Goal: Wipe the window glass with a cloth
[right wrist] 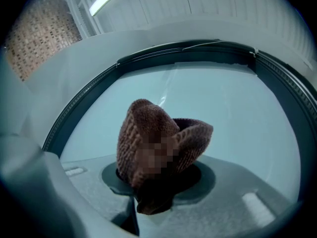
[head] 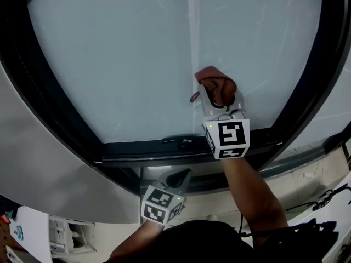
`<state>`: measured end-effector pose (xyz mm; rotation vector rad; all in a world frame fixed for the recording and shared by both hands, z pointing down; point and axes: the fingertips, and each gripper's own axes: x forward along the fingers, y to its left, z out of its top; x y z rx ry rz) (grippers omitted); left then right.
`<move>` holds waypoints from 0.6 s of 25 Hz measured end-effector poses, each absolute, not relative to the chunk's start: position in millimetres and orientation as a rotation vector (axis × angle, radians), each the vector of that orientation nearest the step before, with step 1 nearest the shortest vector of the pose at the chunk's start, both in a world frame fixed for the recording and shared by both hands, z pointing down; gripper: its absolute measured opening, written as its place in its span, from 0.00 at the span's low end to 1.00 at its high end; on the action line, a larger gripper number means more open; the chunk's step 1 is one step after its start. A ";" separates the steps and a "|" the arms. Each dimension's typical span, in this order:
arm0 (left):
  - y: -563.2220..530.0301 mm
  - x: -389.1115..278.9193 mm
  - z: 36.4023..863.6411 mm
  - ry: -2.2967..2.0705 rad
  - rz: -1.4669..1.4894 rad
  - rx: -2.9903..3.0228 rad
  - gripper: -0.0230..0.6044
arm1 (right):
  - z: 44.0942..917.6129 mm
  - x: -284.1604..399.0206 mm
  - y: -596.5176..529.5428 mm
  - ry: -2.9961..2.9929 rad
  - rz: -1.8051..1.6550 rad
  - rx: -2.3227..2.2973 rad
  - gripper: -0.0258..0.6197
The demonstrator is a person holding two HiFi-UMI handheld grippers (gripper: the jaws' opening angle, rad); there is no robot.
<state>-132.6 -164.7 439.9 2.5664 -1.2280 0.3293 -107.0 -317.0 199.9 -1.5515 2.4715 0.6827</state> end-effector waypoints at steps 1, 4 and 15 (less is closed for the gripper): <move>-164.0 -132.3 440.8 -1.228 0.330 2.565 0.06 | 205.0 -107.0 -317.3 2.477 0.676 -1.556 0.25; -162.0 -131.6 443.3 -1.235 0.324 2.555 0.06 | 219.9 -106.4 -317.9 2.491 0.651 -1.570 0.25; -156.3 -124.1 463.7 -1.213 0.334 2.515 0.06 | 280.6 -107.0 -318.4 2.552 0.560 -1.594 0.25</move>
